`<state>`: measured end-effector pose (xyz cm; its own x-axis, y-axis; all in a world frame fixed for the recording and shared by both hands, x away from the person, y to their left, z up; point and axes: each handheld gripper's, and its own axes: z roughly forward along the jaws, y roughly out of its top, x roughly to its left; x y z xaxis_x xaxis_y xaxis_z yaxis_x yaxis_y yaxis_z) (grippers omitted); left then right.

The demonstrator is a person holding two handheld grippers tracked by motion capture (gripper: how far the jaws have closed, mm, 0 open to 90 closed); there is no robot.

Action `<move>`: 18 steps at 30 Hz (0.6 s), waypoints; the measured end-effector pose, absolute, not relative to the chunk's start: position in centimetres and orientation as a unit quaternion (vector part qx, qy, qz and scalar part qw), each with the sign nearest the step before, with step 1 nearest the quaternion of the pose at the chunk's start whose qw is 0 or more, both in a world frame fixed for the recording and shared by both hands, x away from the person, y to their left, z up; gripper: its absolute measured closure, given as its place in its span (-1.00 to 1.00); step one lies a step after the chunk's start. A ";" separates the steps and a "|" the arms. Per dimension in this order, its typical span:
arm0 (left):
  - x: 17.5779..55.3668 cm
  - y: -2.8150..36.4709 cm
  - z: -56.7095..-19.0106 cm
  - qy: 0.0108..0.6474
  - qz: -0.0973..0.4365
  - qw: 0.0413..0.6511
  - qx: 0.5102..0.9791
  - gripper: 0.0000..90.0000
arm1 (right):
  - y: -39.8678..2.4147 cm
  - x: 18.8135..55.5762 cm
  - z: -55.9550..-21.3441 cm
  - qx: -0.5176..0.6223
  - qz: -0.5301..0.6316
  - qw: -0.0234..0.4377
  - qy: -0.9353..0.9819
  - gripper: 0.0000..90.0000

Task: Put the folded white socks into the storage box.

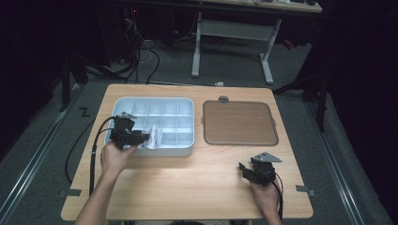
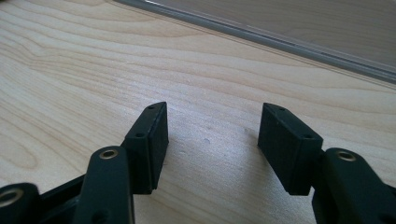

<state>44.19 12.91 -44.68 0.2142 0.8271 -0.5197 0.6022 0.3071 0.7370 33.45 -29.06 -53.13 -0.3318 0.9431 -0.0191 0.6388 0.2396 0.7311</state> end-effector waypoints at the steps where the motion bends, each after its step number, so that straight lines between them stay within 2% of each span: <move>1: 44.0 12.9 -44.5 0.615 0.107 0.526 0.578 0.30 | -29.1 33.4 -53.1 0.527 0.320 0.237 0.751 -0.04; 8: 43.4 12.2 -43.5 0.604 0.093 0.548 0.571 0.25 | -29.1 33.4 -53.1 0.527 0.320 0.237 0.751 -0.04; 18: 43.8 10.0 -44.3 0.597 0.096 0.531 0.594 0.18 | -29.1 33.4 -53.1 0.527 0.320 0.237 0.751 -0.04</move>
